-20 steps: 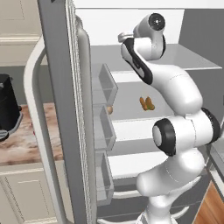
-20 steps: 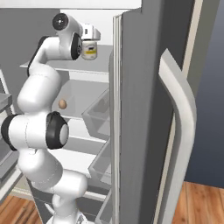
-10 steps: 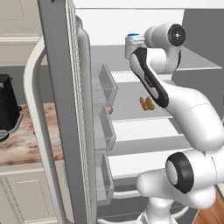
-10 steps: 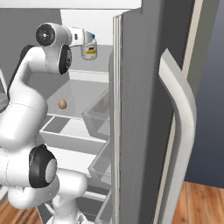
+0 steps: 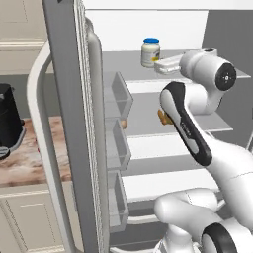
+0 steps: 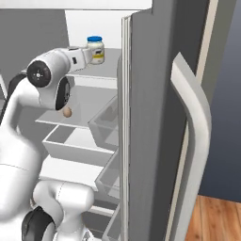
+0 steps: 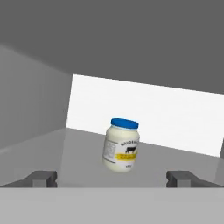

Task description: Place the ketchup and mayonnaise from the counter to the top shelf of the fridge. If the existing items in the fridge are on the top shelf, move them to other shelves.

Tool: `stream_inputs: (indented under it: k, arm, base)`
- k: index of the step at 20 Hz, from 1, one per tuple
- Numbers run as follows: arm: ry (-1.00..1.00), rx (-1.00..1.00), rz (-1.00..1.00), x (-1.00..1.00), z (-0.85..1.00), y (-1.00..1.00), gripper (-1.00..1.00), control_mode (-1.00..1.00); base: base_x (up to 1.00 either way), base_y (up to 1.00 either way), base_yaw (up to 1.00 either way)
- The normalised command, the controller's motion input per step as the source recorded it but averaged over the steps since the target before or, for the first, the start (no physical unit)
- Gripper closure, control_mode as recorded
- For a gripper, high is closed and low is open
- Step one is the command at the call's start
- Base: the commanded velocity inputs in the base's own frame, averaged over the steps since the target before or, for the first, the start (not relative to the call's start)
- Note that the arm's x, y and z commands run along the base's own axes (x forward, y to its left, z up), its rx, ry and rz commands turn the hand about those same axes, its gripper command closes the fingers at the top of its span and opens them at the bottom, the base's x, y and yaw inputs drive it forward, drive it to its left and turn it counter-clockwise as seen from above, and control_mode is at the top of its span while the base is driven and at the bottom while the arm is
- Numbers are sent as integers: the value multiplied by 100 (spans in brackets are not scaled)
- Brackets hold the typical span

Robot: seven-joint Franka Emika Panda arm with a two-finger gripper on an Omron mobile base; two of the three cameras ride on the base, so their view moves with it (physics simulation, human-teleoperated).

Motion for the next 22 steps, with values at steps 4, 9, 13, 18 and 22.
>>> stream_inputs:
  k: [4, 9, 13, 18, 22]
  arm:
    - [22, -36, 3, -100, -8, 4, -100, -100]
    - [51, -47, 4, -100, -63, 23, -100, -100]
    - [61, -39, 0, -98, -97, 19, -100, -100]
    - [26, -16, 0, -34, -59, 1, -100, -100]
    - [4, 0, 0, -11, -1, 0, -100, -100]
  base:
    - [0, 0, 0]
    - [0, 0, 0]
    - [0, 0, 0]
    - [0, 0, 0]
    - [0, 0, 0]
